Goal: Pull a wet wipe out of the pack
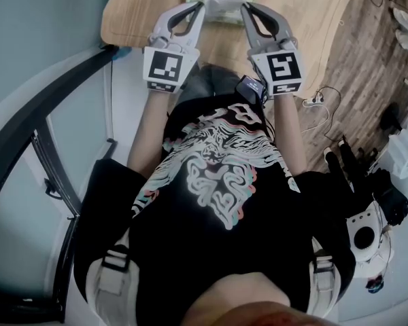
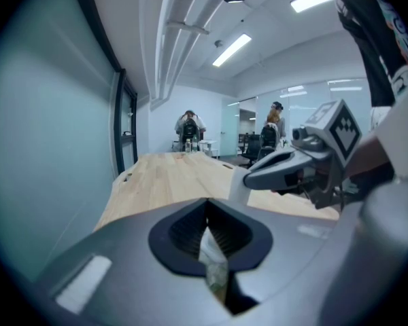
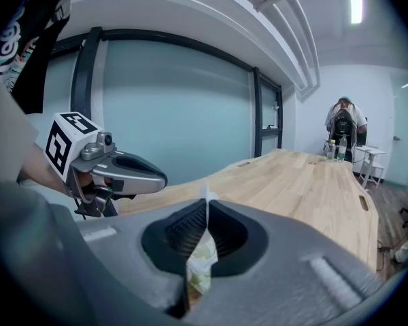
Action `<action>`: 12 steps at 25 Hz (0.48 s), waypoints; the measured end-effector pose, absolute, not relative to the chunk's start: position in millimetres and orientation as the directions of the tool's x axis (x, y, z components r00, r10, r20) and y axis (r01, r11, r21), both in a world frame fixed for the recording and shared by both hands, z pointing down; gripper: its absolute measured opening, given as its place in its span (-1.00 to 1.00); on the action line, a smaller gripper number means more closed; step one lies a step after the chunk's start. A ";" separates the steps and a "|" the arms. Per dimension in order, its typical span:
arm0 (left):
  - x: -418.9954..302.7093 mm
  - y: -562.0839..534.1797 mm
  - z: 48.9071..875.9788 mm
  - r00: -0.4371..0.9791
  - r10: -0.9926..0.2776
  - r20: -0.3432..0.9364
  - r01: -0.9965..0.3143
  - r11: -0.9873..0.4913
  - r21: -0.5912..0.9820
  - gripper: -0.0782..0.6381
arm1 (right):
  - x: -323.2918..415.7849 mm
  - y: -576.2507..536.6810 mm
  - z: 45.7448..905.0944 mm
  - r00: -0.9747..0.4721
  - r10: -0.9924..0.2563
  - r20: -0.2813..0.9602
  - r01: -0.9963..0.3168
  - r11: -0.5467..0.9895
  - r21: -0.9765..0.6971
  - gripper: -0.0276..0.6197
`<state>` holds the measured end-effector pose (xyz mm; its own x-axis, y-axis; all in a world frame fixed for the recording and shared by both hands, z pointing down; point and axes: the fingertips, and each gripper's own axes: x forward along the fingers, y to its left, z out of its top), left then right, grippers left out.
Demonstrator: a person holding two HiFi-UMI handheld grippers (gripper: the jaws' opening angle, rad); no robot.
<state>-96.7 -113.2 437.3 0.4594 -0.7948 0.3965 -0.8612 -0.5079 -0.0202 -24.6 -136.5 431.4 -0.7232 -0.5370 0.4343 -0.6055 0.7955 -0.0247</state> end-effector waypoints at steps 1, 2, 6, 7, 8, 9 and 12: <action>-97.2 -113.3 437.4 0.459 -0.795 0.396 -0.861 -0.508 -0.021 -0.82 | -24.8 -136.3 431.7 -0.723 -0.537 0.434 -0.606 0.795 -0.025 -0.90; -97.7 -113.3 437.4 0.459 -0.796 0.395 -0.862 -0.507 -0.021 -0.82 | -25.0 -136.0 431.7 -0.723 -0.538 0.434 -0.607 0.794 -0.025 -0.90; -97.7 -111.6 436.3 0.460 -0.796 0.394 -0.861 -0.508 -0.023 -0.82 | -24.5 -134.0 428.5 -0.722 -0.542 0.430 -0.609 0.793 -0.022 -0.90; -97.1 -110.9 435.3 0.461 -0.796 0.394 -0.860 -0.510 -0.024 -0.82 | -23.9 -133.1 427.4 -0.721 -0.544 0.429 -0.610 0.792 -0.021 -0.90; -96.3 -110.4 434.1 0.462 -0.795 0.392 -0.859 -0.511 -0.024 -0.82 | -23.2 -132.4 426.3 -0.720 -0.546 0.428 -0.611 0.791 -0.020 -0.90; -95.4 -110.2 432.9 0.464 -0.795 0.390 -0.858 -0.512 -0.025 -0.82 | -22.4 -132.0 425.4 -0.720 -0.547 0.427 -0.612 0.791 -0.019 -0.90; -93.2 -110.3 429.2 0.466 -0.796 0.388 -0.857 -0.515 -0.029 -0.82 | -19.9 -132.1 422.9 -0.719 -0.550 0.425 -0.614 0.789 -0.018 -0.90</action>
